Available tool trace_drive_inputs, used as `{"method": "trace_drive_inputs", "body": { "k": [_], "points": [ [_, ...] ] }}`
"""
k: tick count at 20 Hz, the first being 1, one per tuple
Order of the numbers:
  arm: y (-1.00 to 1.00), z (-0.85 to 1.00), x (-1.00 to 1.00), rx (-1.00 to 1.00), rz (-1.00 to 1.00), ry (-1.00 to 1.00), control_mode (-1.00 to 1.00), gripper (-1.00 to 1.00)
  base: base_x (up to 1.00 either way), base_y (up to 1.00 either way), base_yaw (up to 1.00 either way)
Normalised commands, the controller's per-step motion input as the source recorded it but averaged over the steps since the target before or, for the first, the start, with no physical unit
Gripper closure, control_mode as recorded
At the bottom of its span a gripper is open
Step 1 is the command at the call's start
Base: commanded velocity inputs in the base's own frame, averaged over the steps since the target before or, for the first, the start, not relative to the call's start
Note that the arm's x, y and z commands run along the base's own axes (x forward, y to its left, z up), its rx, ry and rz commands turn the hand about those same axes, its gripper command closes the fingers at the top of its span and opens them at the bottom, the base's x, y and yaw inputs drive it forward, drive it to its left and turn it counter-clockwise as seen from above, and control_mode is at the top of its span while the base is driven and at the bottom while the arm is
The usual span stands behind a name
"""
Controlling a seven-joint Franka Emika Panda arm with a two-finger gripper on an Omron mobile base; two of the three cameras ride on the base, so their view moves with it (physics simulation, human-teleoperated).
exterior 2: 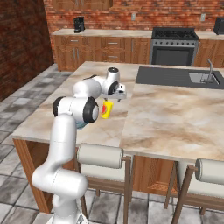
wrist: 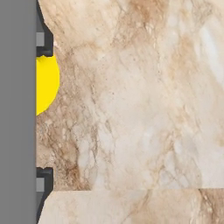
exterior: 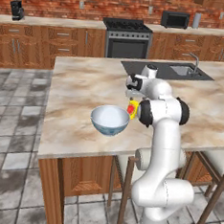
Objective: Place the cup inside the bowl on the dining table and move the bowl to any counter.
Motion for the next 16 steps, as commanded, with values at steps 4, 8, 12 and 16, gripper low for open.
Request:
{"method": "trace_drive_inputs", "body": {
  "k": [4,8,12,16],
  "points": [
    [-0.10,0.00,-0.27,0.00,0.04,0.00,-1.00,-1.00,0.00,0.00,0.00],
    [-0.05,0.00,-0.29,0.00,0.04,0.00,-1.00,-1.00,0.00,0.00,0.00],
    [-0.03,0.00,-0.21,0.00,0.05,0.00,-1.00,-1.00,0.00,0.00,0.00],
    [0.00,-0.01,-0.02,0.00,0.05,0.00,-1.00,-1.00,0.00,0.00,0.00]
  ]
}}
